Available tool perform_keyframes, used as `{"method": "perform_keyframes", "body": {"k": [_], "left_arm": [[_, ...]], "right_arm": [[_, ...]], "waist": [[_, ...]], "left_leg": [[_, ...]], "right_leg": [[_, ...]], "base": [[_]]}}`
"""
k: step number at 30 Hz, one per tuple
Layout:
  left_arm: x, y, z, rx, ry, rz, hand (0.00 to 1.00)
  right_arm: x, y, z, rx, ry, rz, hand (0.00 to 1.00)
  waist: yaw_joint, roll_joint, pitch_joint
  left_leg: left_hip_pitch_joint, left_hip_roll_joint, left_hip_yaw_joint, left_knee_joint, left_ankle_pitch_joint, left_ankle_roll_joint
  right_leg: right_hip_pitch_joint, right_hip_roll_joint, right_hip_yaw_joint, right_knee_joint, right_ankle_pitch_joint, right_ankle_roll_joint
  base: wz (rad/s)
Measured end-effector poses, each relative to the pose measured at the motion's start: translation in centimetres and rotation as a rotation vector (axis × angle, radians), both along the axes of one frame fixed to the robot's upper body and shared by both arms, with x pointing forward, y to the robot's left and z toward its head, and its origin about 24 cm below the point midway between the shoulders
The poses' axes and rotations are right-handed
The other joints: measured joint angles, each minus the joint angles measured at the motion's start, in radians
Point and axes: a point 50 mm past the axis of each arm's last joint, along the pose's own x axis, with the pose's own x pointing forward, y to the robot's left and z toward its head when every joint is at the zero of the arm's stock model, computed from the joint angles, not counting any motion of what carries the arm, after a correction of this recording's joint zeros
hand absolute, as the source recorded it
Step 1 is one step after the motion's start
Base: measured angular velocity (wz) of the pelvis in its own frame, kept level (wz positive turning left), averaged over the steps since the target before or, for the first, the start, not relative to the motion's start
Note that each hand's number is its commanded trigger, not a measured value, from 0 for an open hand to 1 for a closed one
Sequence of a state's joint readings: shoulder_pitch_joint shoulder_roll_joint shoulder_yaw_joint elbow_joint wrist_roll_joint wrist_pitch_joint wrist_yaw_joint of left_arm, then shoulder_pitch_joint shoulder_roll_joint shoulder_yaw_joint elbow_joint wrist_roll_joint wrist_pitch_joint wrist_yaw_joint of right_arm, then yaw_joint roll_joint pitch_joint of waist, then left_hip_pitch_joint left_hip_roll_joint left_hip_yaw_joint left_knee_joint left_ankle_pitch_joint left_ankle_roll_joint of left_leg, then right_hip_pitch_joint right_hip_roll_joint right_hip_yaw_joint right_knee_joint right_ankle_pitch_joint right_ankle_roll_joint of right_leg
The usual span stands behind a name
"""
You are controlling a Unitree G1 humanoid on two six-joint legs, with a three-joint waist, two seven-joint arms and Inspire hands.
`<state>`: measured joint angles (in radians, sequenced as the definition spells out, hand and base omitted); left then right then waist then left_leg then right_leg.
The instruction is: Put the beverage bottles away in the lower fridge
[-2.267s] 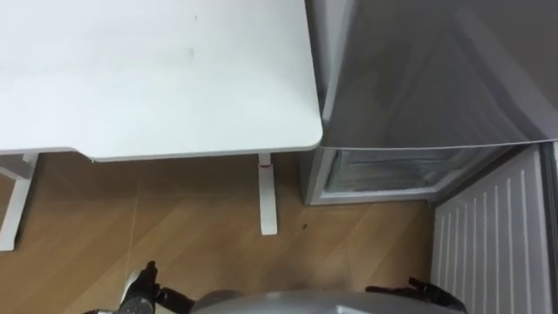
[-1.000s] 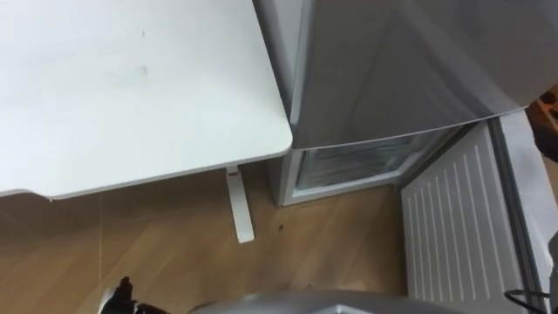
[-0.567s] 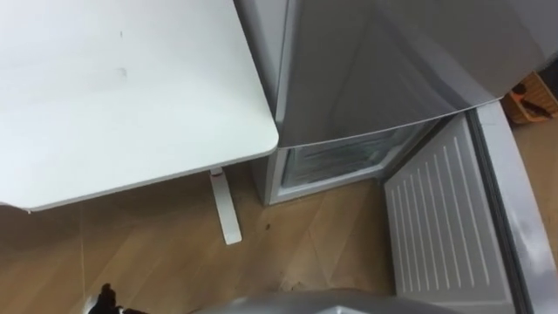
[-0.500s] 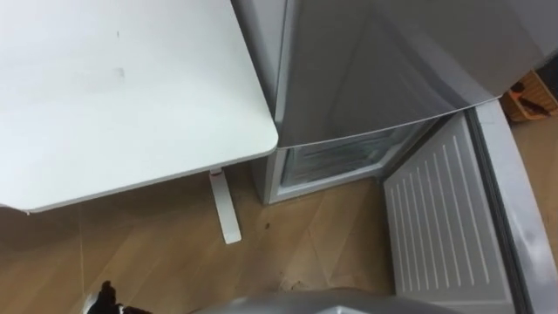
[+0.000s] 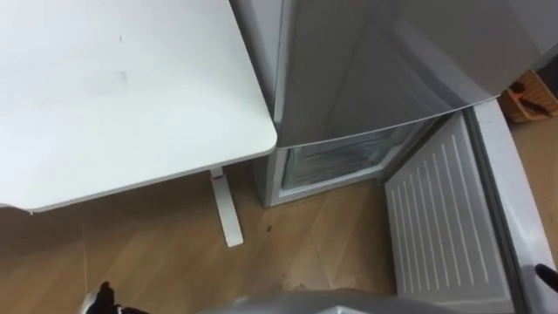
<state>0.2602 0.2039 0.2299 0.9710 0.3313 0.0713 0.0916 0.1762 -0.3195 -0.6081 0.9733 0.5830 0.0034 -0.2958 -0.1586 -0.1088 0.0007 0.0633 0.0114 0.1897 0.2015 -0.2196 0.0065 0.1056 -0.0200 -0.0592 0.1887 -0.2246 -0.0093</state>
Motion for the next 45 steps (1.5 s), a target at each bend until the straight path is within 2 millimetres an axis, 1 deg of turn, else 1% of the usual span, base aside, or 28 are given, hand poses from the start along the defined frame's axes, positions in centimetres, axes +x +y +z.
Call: {"method": "perform_keyframes", "body": {"k": [3, 6, 8, 9, 10, 11, 12, 13, 14, 15, 17, 18, 20, 21, 23, 25, 27, 28, 29, 30, 32, 35, 38, 42, 45], "left_arm": [[-0.2, -0.1, -0.1, -0.018, 0.017, 0.003, 0.0], [-0.1, -0.1, -0.1, -0.029, 0.02, 0.0, 0.0], [-0.1, -0.1, -0.1, -0.042, 0.024, 0.005, 0.0], [0.0, -0.1, -0.1, -0.046, 0.024, 0.004, 0.0], [0.2, -0.2, -0.2, -0.059, 0.027, 0.001, 0.0], [0.5, -0.4, -0.2, -0.07, 0.034, -0.014, 0.0], [0.7, -0.4, -0.3, -0.077, 0.036, -0.022, 0.0], [1.2, -0.7, -0.4, -0.088, 0.043, -0.052, 0.0], [1.5, -1.0, -0.4, -0.104, 0.049, -0.081, 0.0], [1.7, -1.1, -0.5, -0.111, 0.051, -0.094, 0.0], [3.0, -1.4, -0.4, -0.13, 0.02, -0.132, 0.0], [3.3, -1.5, -0.4, -0.135, 0.012, -0.136, 0.0], [3.6, -1.9, -0.5, -0.152, 0.001, -0.152, 0.0], [3.7, -2.0, -0.5, -0.154, 0.0, -0.155, 0.0], [3.7, -2.0, -0.6, -0.158, -0.006, -0.16, 0.0], [3.8, -2.1, -0.6, -0.16, -0.009, -0.16, 0.0], [3.8, -2.0, -0.6, -0.164, -0.012, -0.146, 0.0], [3.7, -2.0, -0.6, -0.164, -0.014, -0.14, 0.0], [3.7, -2.0, -0.6, -0.163, -0.013, -0.14, 0.0], [3.6, -1.9, -0.6, -0.16, -0.012, -0.14, 0.0], [3.1, -1.6, -0.6, -0.15, -0.001, -0.135, 0.0], [2.8, -1.6, -0.6, -0.145, 0.005, -0.134, 0.0], [2.7, -1.6, -0.6, -0.139, 0.008, -0.131, 0.0], [2.2, -1.6, -0.7, -0.139, 0.018, -0.127, 0.0], [1.9, -1.6, -0.7, -0.138, 0.025, -0.123, 0.0]], "right_arm": [[0.1, 0.1, -0.1, 0.03, -0.049, -0.009, 0.0], [0.6, 0.4, -0.3, 0.071, -0.094, 0.037, 0.0], [1.1, 0.9, -0.6, 0.135, -0.165, 0.077, 0.0], [1.4, 1.2, -0.7, 0.154, -0.188, 0.099, 0.0], [2.3, 1.6, -0.7, 0.19, -0.234, 0.161, 0.0], [3.4, 2.3, -0.6, 0.219, -0.28, 0.245, 0.0], [3.8, 2.6, -0.6, 0.234, -0.3, 0.287, 0.0], [5.0, 3.5, -0.2, 0.254, -0.33, 0.402, 0.0], [6.0, 4.4, 0.4, 0.266, -0.373, 0.516, 0.0], [6.4, 4.9, 0.7, 0.274, -0.397, 0.567, 0.0], [7.0, 6.9, 1.2, 0.332, -0.451, 0.729, 0.0], [7.2, 7.4, 1.3, 0.35, -0.468, 0.763, 0.0], [8.4, 9.1, 2.0, 0.41, -0.565, 0.879, 0.0], [8.8, 9.4, 2.3, 0.42, -0.596, 0.911, 0.0], [11.0, 11.1, 4.1, 0.452, -0.743, 1.064, 0.0], [12.1, 11.9, 5.3, 0.472, -0.844, 1.135, 0.0], [13.0, 12.3, 6.0, 0.488, -0.918, 1.165, 0.0], [13.3, 12.3, 6.3, 0.495, -0.95, 1.174, 0.0], [13.4, 12.4, 6.3, 0.5, -0.963, 1.178, 0.0], [13.4, 12.4, 6.5, 0.517, -0.994, 1.172, 0.0], [12.9, 12.4, 6.3, 0.545, -1.013, 1.163, 0.0], [12.9, 12.5, 6.4, 0.56, -1.038, 1.174, 0.0], [12.9, 12.7, 6.5, 0.579, -1.053, 1.198, 0.0], [12.8, 12.8, 6.5, 0.594, -1.07, 1.219, 0.0], [12.7, 12.8, 6.5, 0.599, -1.068, 1.229, 0.0]], "waist": [[0.001, -0.001, -0.0001], [0.001, -0.002, -0.0007], [0.004, -0.007, -0.0014], [0.005, -0.006, -0.003], [0.009, -0.004, -0.0069], [0.021, -0.002, -0.0056], [0.026, -0.002, -0.0057], [0.029, -0.004, -0.0073], [0.038, 0.002, -0.0055], [0.046, 0.003, -0.0047], [0.073, 0.004, -0.0034], [0.078, 0.005, -0.003], [0.084, 0.01, -0.0019], [0.084, 0.013, -0.0003], [0.085, 0.02, 0.0029], [0.091, 0.021, 0.0031], [0.107, 0.019, 0.003], [0.111, 0.015, 0.0002], [0.112, 0.015, -0.0006], [0.113, 0.011, -0.0031], [0.113, 0.008, -0.0044], [0.112, 0.008, -0.005], [0.113, 0.011, -0.0054], [0.113, 0.017, -0.0097], [0.112, 0.021, -0.0092]], "left_leg": [[-0.001, 0.001, 0.0, 0.003, 0.0, 0.0], [0.001, 0.001, 0.002, 0.003, 0.0, 0.0], [0.0, 0.002, 0.002, 0.003, 0.001, 0.0], [-0.001, 0.002, 0.004, 0.003, 0.001, 0.0], [-0.001, 0.005, 0.01, 0.002, 0.001, -0.001], [-0.002, 0.008, 0.021, 0.003, 0.001, -0.001], [-0.003, 0.01, 0.025, 0.003, 0.0, -0.001], [-0.009, 0.011, 0.026, 0.005, 0.0, -0.001], [-0.012, 0.013, 0.028, 0.005, 0.001, -0.002], [-0.012, 0.014, 0.031, 0.005, 0.001, -0.002], [-0.007, 0.018, 0.035, 0.002, 0.002, -0.004], [-0.006, 0.018, 0.035, 0.002, 0.002, -0.004], [-0.002, 0.018, 0.036, 0.002, 0.002, -0.004], [-0.002, 0.017, 0.036, 0.002, 0.002, -0.004], [-0.002, 0.017, 0.032, 0.003, 0.002, -0.004], [-0.003, 0.016, 0.025, 0.003, 0.002, -0.004], [-0.005, 0.016, 0.022, 0.004, 0.002, -0.004], [-0.008, 0.015, 0.015, 0.006, 0.002, -0.004], [-0.011, 0.014, 0.011, 0.007, 0.002, -0.003], [-0.016, 0.012, 0.001, 0.011, 0.002, -0.003], [-0.017, 0.013, -0.002, 0.012, 0.002, -0.003], [-0.018, 0.012, -0.002, 0.012, 0.002, -0.003], [-0.019, 0.013, -0.002, 0.013, 0.002, -0.003], [-0.018, 0.013, -0.003, 0.016, 0.002, -0.003], [-0.019, 0.013, -0.004, 0.02, 0.002, -0.003]], "right_leg": [[-0.001, 0.001, 0.001, -0.001, 0.001, -0.001], [-0.003, 0.002, 0.001, -0.008, 0.001, -0.001], [-0.005, 0.002, 0.002, -0.004, 0.001, -0.001], [-0.006, 0.002, 0.002, -0.003, 0.001, -0.001], [-0.011, 0.003, 0.006, -0.003, 0.003, -0.003], [-0.017, 0.006, 0.017, -0.003, 0.006, -0.004], [-0.019, 0.008, 0.019, -0.004, 0.008, -0.004], [-0.023, 0.008, 0.018, -0.002, 0.009, -0.005], [-0.023, 0.01, 0.018, -0.001, 0.012, -0.006], [-0.024, 0.011, 0.02, -0.002, 0.015, -0.006], [-0.028, 0.015, 0.026, -0.002, 0.019, -0.008], [-0.026, 0.015, 0.026, -0.002, 0.019, -0.008], [-0.019, 0.015, 0.026, -0.001, 0.02, -0.008], [-0.019, 0.015, 0.026, -0.001, 0.02, -0.007], [-0.021, 0.015, 0.024, -0.001, 0.021, -0.007], [-0.019, 0.015, 0.021, -0.001, 0.021, -0.007], [-0.019, 0.015, 0.018, -0.002, 0.021, -0.007], [-0.019, 0.014, 0.013, -0.003, 0.021, -0.007], [-0.019, 0.013, 0.008, -0.003, 0.021, -0.007], [-0.019, 0.012, 0.0, -0.003, 0.021, -0.007], [-0.019, 0.012, -0.01, -0.003, 0.021, -0.007], [-0.018, 0.011, -0.015, -0.003, 0.021, -0.007], [-0.017, 0.011, -0.018, -0.003, 0.021, -0.007], [-0.014, 0.01, -0.024, -0.003, 0.021, -0.007], [-0.007, 0.01, -0.026, -0.003, 0.021, -0.007]], "base": [[-0.01], [-0.02], [-0.04], [-0.1], [-0.19], [-0.23], [-0.16], [-0.08], [-0.07], [-0.11], [-0.09], [-0.04], [0.0], [0.0], [0.04], [0.08], [0.08], [0.12], [0.21], [0.18], [0.08], [0.0], [0.0], [0.01], [0.0]]}}
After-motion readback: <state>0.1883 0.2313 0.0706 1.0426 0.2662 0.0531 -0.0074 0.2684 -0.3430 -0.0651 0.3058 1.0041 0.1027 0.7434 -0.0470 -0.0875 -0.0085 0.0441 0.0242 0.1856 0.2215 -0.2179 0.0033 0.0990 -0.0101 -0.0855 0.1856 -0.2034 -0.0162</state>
